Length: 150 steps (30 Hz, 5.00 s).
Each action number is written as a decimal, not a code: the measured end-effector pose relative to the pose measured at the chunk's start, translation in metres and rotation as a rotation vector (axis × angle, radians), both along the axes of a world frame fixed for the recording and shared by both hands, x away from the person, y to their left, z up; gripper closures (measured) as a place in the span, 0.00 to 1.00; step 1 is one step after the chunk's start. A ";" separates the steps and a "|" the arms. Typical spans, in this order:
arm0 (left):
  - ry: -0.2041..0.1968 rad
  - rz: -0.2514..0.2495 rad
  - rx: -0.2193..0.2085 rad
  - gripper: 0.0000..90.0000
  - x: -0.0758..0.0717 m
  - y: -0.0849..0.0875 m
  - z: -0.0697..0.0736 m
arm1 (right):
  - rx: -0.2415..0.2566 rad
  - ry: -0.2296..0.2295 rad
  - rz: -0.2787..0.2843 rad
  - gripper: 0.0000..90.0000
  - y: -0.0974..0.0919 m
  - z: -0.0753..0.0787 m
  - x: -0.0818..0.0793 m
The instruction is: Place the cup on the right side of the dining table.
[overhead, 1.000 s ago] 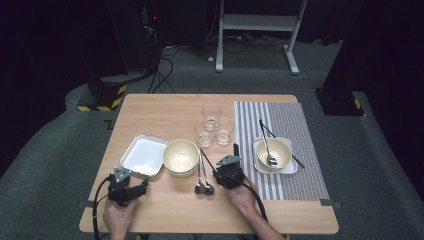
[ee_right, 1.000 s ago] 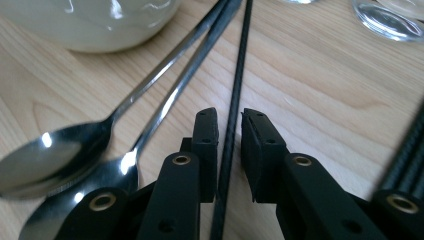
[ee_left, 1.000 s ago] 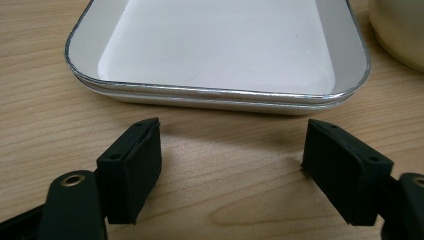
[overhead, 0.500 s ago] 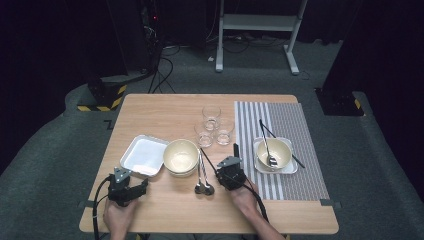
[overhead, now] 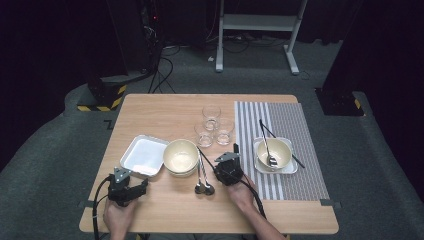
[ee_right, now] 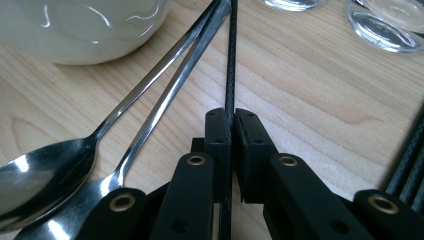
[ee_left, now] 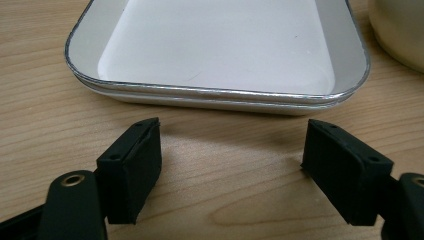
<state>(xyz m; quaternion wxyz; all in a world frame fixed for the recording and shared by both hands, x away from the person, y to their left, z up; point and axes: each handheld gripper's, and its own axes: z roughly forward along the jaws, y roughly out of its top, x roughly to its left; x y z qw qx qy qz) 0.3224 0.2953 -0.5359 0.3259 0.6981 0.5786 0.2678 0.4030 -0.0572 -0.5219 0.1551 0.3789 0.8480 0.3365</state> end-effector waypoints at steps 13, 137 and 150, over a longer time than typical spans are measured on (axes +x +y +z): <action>0.000 0.000 -0.001 0.27 0.000 0.000 0.000 | 0.001 0.009 -0.010 0.94 0.004 0.001 0.012; 0.000 -0.002 0.001 0.27 0.000 0.000 0.000 | 0.051 -0.041 0.033 0.96 -0.022 0.028 -0.004; 0.000 -0.002 0.002 0.27 0.000 -0.001 0.000 | 0.061 -0.042 0.034 0.96 -0.023 0.028 -0.005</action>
